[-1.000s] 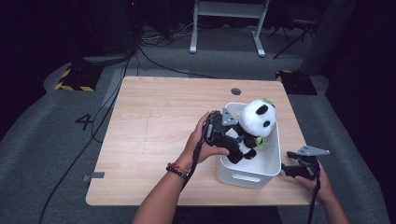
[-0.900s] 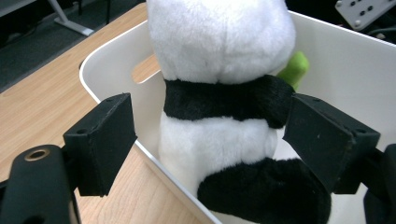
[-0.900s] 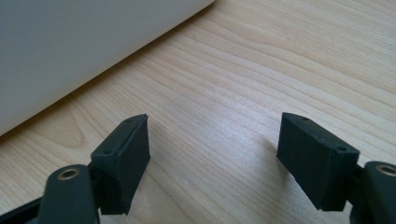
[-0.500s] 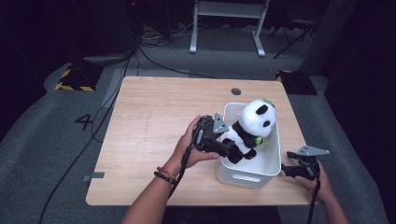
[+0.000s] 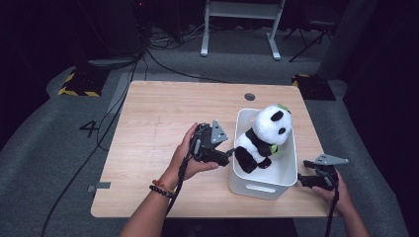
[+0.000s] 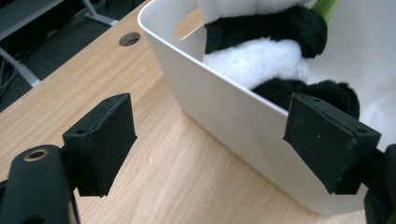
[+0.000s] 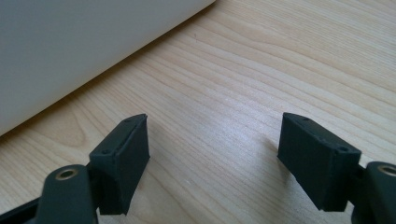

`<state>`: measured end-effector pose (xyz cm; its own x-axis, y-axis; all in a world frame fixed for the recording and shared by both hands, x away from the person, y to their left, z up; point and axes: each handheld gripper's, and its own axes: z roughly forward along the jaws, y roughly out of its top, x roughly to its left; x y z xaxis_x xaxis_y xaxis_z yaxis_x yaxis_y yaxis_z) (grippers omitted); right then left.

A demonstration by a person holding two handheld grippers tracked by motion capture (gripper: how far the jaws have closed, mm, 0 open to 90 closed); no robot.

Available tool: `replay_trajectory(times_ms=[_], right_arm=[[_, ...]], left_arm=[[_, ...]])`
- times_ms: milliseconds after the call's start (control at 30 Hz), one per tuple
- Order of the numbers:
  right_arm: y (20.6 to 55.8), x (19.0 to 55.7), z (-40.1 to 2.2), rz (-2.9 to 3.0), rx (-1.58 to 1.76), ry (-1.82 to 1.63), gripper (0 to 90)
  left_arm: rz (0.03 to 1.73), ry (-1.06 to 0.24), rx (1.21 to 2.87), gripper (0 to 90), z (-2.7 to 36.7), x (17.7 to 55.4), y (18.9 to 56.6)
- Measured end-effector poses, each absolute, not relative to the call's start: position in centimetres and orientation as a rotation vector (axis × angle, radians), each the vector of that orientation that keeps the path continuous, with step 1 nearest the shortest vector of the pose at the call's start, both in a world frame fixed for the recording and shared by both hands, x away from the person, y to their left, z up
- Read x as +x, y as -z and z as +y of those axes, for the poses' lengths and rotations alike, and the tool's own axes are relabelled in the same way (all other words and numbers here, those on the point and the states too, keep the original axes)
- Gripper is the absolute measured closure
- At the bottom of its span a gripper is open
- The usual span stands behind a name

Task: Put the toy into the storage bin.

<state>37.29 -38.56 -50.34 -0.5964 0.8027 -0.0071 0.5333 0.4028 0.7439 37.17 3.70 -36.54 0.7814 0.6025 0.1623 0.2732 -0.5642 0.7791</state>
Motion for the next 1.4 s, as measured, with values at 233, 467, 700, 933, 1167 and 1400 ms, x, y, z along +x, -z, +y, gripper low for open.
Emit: replay_trajectory(times_ms=[233, 467, 700, 933, 1167, 1400], right_arm=[[50.3, 37.3, -38.5, 2.299, 1.156, -1.023, 24.5], [50.3, 37.3, -38.5, 2.299, 1.155, -1.024, 24.4], [50.3, 37.3, -38.6, 2.311, 1.140, -1.015, 24.1], [50.3, 37.3, -38.6, 2.314, 1.138, -1.018, 24.0], [50.3, 37.3, -38.6, 2.312, 1.139, -1.018, 23.9], [50.3, 37.3, -38.6, 2.311, 1.139, -1.018, 23.9]], left_arm=[[0.675, -0.559, 2.185, 16.2, 5.2, 36.8, 36.8], [0.690, -0.596, 2.206, 16.2, 6.5, 36.5, 37.1], [0.721, -0.587, 2.233, 16.3, 7.9, 36.4, 38.1], [0.750, -0.623, 2.275, 16.3, 9.1, 36.4, 39.4], [0.775, -0.659, 2.310, 16.3, 9.9, 36.4, 40.4], [0.802, -0.654, 2.327, 16.3, 10.6, 36.4, 41.8]])
